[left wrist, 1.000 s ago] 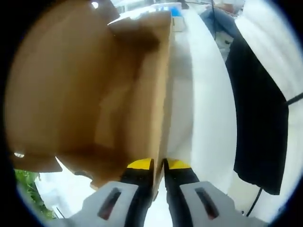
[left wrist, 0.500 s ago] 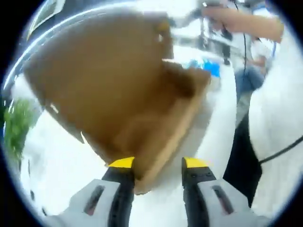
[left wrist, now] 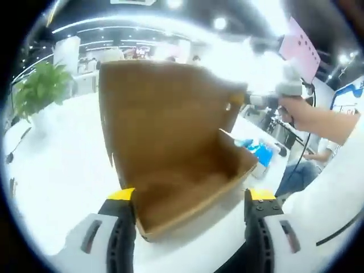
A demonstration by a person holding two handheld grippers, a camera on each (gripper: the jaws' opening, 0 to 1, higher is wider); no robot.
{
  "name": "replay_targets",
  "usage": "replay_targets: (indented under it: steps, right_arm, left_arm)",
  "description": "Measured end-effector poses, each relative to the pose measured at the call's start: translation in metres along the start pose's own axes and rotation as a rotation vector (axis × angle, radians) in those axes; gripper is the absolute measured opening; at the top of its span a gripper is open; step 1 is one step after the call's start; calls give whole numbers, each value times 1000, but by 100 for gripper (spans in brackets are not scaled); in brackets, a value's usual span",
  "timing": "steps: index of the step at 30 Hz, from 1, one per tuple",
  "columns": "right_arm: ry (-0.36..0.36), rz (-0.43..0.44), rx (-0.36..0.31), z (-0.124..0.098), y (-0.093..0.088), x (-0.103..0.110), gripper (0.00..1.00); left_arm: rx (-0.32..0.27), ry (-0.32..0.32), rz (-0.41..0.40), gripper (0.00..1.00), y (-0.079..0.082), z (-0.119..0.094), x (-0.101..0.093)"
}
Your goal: Operate the shoe box by opening the lid, removing the specified soft item, and placing it in the target area until the item is outside and the box remains undamaged.
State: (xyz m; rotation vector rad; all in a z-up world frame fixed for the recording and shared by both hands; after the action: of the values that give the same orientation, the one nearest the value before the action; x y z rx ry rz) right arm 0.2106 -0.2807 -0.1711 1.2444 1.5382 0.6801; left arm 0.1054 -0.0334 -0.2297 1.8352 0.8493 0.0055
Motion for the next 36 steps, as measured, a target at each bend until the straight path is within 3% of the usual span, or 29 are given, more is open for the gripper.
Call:
replay_targets:
  steps: [3, 5, 7, 11, 15, 19, 26, 29, 31, 33, 36]
  right_arm:
    - [-1, -7, 7, -3, -2, 1, 2]
    - [0, -24, 6, -5, -4, 1, 2]
    - [2, -11, 9, -8, -6, 0, 2]
    - [4, -17, 8, -13, -11, 3, 2]
    - [13, -31, 8, -18, -16, 4, 3]
    - [16, -31, 10, -22, -20, 5, 3]
    - [40, -24, 20, -27, -29, 8, 3]
    - [51, -27, 27, -30, -36, 11, 4]
    - [68, -35, 35, -31, -40, 13, 4]
    - [88, -25, 46, -32, -45, 14, 5]
    - [98, -26, 31, -33, -46, 15, 6]
  left_arm:
    - [-25, 3, -49, 85, 0, -3, 6]
    - [-23, 14, -82, 75, -2, -8, 11]
    - [-36, 22, -110, 74, -1, -13, 15]
    - [-55, 64, -84, 72, 3, -23, 25]
    - [-97, 128, -136, 68, 8, -31, 38]
    - [-131, 148, -152, 64, 12, -34, 40]
    - [-116, 166, -108, 60, 5, -30, 29]
    - [-60, 212, -24, 60, 2, -31, 32]
    - [-16, 233, -36, 56, -4, -32, 36]
    - [-61, 224, -65, 55, 0, -32, 38]
    - [-59, 234, -56, 55, 2, -33, 41]
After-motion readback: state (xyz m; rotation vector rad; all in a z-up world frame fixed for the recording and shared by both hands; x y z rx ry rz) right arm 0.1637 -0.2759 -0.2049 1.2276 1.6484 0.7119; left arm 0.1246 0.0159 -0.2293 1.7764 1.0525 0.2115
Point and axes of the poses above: the point that each gripper's makers call its tool centre point, and the gripper's own axes: z roughly forward along the fingers, x roughly to its left, y roughly out of its top, the point moved 2 cm from there along -z, roughly backward along the fingers, and after that the axes turned 15 degrees about -y, right-handed, at the moved point
